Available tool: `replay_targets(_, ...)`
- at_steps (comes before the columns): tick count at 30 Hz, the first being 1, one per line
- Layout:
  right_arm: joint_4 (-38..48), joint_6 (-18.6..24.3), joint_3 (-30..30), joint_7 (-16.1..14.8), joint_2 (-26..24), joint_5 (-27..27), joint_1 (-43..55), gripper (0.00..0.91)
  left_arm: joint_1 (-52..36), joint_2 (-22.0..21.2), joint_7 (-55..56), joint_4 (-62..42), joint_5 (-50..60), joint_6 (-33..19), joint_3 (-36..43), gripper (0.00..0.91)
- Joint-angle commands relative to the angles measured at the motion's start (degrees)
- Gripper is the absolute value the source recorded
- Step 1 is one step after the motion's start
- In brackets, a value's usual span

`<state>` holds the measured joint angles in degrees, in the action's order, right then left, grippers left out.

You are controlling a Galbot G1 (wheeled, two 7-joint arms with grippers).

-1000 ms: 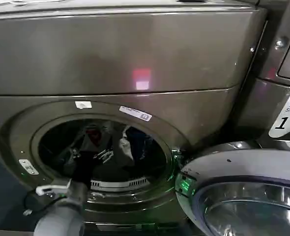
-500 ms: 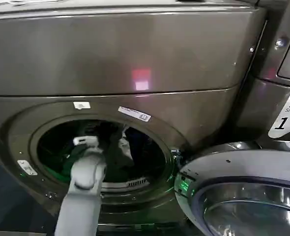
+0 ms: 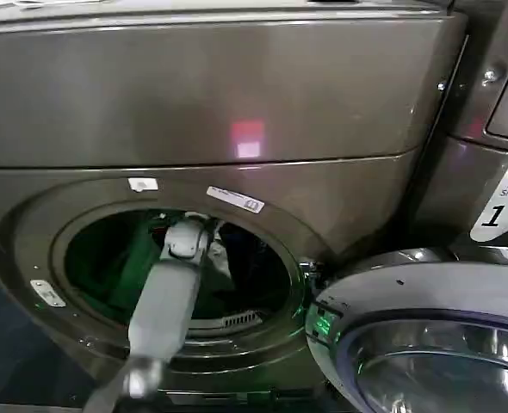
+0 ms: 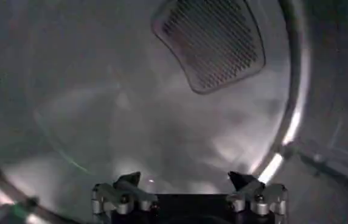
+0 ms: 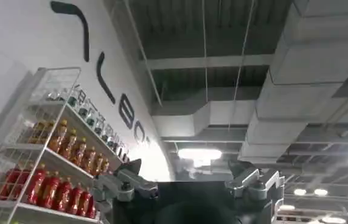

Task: Grasp the clothes from the dryer.

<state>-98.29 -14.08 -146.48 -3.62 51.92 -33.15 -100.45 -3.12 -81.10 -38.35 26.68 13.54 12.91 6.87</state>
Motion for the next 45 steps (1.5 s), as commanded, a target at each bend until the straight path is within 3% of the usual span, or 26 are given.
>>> replay_targets(1, 0.12, 0.05, -0.13, -0.04, 0.1, -0.04, -0.04, 0.907, -9.41, -0.08, -16.76, -13.92, 15.74, -7.4, 15.1, 0.907)
replay_targets(5, 0.3, 0.06, -0.42, -0.13, 0.11, -0.09, -0.16, 0.907, -11.6, -0.63, -20.54, -15.92, 15.8, -11.42, 18.86, 0.907)
replay_targets(10, 0.66, 0.18, -0.56, -0.2, -0.08, -0.11, -0.31, 0.907, -12.26, -1.01, -24.5, -16.66, 16.98, -12.79, 21.34, 0.907)
replay_targets(19, 0.91, 0.38, 0.25, -0.27, -0.15, 0.15, 0.71, 0.907, -12.47, -1.36, -24.69, -19.22, 24.31, -12.76, 22.85, 0.907)
replay_targets(39, 0.7, 0.55, 0.23, -0.3, -0.03, 0.3, 0.69, 0.907, -9.12, -2.1, -24.31, -20.14, 20.78, -11.2, 22.34, 0.907)
replay_targets(40, 0.73, 0.57, 0.23, -0.32, 0.0, 0.3, 0.64, 0.907, -9.07, -2.16, -24.39, -20.19, 20.71, -11.15, 22.38, 0.887)
replay_targets(43, 0.71, 0.62, 0.18, -0.35, 0.09, 0.28, 0.57, 0.907, -9.12, -2.45, -24.73, -20.44, 20.6, -11.03, 22.36, 0.216)
replay_targets(44, 0.76, 0.64, 0.13, -0.34, 0.09, 0.28, 0.51, 0.907, -9.12, -2.51, -24.71, -20.45, 20.5, -10.89, 22.35, 0.114)
replay_targets(45, 0.8, 0.68, 0.04, -0.34, 0.09, 0.26, 0.45, 0.907, -9.11, -2.58, -24.74, -20.57, 20.48, -10.9, 22.34, 0.091)
